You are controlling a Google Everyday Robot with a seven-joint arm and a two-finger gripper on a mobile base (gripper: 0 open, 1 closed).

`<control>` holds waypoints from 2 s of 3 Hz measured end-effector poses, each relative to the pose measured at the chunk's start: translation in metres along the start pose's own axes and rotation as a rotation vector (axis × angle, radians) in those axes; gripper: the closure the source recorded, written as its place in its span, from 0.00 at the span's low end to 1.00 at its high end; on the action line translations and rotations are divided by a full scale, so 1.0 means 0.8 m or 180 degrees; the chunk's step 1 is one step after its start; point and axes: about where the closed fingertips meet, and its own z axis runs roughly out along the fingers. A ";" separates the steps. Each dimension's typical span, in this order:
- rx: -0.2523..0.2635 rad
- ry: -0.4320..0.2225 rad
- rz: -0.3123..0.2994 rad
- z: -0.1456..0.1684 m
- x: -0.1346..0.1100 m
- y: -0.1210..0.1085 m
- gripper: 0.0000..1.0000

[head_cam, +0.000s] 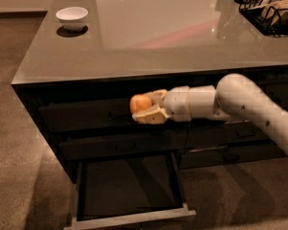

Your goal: Place orange into bottom drawer

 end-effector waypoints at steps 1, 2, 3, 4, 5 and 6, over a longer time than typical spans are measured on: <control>0.0067 -0.0013 0.0250 0.020 0.092 -0.015 1.00; -0.0014 -0.0086 0.0381 0.043 0.251 0.003 1.00; -0.0124 -0.0195 0.0374 0.045 0.313 0.005 1.00; -0.0147 -0.0209 0.0380 0.050 0.314 0.008 1.00; -0.0065 -0.0211 0.0427 0.072 0.357 -0.021 1.00; 0.0104 -0.0047 0.0638 0.117 0.460 -0.049 1.00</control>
Offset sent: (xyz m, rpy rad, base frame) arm -0.0395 -0.0746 -0.3283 0.0825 0.1235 -0.0406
